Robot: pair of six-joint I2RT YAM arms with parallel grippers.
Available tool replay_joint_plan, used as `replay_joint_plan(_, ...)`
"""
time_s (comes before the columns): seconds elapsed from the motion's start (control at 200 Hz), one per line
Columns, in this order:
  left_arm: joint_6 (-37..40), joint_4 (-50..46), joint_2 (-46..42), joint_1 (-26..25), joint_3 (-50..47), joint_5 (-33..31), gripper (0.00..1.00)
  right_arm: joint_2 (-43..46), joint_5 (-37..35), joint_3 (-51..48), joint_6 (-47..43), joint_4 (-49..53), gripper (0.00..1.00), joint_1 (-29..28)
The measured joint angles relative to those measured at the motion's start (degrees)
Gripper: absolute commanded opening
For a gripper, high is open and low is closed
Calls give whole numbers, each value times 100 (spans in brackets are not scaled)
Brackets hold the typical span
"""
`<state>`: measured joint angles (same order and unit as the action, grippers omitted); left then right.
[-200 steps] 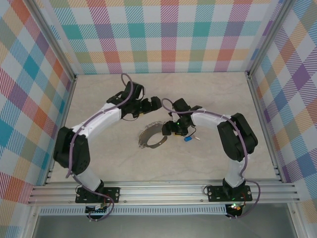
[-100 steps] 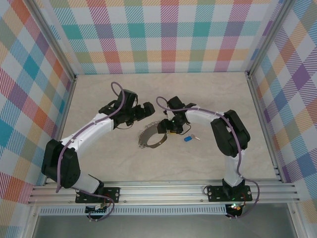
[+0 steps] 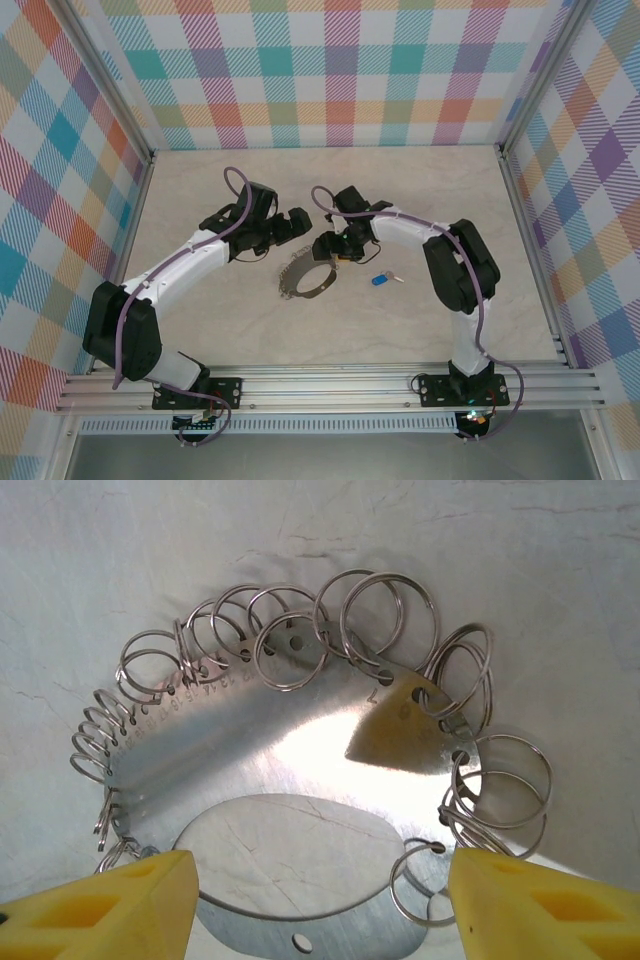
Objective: Put the keys on the keyring
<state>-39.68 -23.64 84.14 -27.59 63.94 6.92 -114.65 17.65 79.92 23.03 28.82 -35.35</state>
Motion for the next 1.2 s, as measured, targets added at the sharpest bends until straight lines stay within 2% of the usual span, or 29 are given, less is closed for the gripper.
replay_joint_plan(0.235, 0, 0, 0, 0, 0, 0, 100, -37, -35, -26, -151, 79, 66, 0)
replay_joint_plan(0.585, 0, 0, 0, 0, 0, 0, 100, 247, -389, -442, -450, 144, 59, -44)
replay_joint_plan(0.845, 2, -2, 0, 0, 0, 0, 100, 424, -702, -452, -682, 208, 53, -262)
replay_joint_plan(1.2, 7, -11, 0, 0, 0, -13, 100, 420, -1436, -308, -1202, 400, 51, -632)
